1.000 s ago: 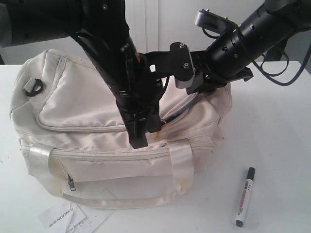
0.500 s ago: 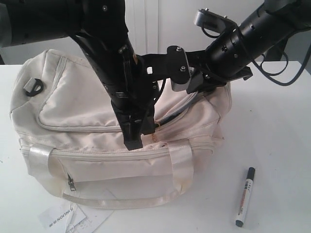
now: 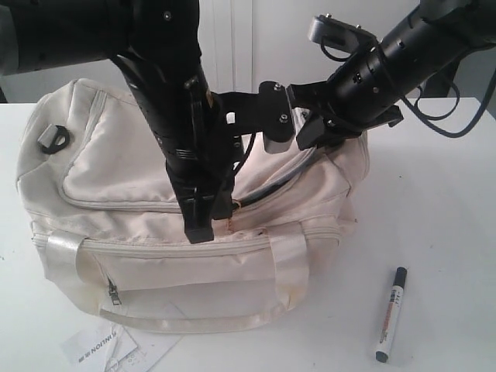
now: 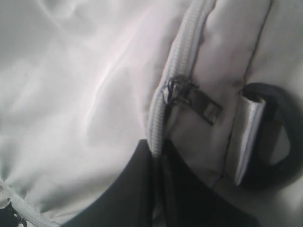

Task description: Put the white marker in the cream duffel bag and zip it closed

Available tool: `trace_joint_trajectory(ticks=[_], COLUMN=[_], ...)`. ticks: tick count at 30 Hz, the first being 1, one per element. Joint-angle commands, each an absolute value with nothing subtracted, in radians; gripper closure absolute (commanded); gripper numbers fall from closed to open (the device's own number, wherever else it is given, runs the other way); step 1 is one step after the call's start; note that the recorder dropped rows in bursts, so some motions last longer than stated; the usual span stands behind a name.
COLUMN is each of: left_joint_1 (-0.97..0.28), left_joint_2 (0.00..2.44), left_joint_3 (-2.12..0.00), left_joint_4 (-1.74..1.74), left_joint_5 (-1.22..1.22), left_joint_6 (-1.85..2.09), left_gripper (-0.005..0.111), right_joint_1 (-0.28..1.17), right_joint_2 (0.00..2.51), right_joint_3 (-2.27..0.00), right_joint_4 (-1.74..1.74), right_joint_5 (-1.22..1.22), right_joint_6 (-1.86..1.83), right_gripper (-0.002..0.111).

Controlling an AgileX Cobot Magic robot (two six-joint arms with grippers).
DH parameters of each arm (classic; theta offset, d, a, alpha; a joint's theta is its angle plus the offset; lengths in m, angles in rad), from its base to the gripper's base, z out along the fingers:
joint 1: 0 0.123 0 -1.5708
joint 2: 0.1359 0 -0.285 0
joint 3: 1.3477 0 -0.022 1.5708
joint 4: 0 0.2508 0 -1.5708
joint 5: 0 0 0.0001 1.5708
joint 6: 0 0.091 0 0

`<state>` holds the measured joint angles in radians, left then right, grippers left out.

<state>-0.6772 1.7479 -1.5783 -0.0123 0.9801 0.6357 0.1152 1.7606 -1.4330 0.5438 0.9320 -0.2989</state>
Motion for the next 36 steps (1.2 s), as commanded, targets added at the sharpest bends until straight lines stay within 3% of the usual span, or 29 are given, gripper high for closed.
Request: trace_joint_trajectory(ticks=[1, 27, 31, 36], left_joint_1=[-0.679, -0.679, -0.679, -0.679], left_joint_2=[1.724, 1.631, 1.634, 1.634], left_joint_3=[-1.578, -1.582, -1.582, -1.582], left_joint_4=[0.000, 0.035, 0.035, 0.038], left_joint_5=[1.067, 1.060, 1.054, 1.039], left_joint_6=[0.600, 0.567, 0.567, 0.555], left_gripper=[0.107, 0.107, 0.107, 0.107], right_joint_1=[0.109, 0.109, 0.109, 0.109], right_joint_2=[1.758, 1.758, 1.758, 1.755], right_joint_3=[-1.425, -1.425, -1.430, -1.468], right_joint_4=[0.502, 0.496, 0.499, 0.508], right_joint_5=[0.881, 0.851, 0.858, 0.900], right_joint_6=[-0.315, -0.288, -0.286, -0.286], right_gripper=[0.108, 0.108, 0.099, 0.079])
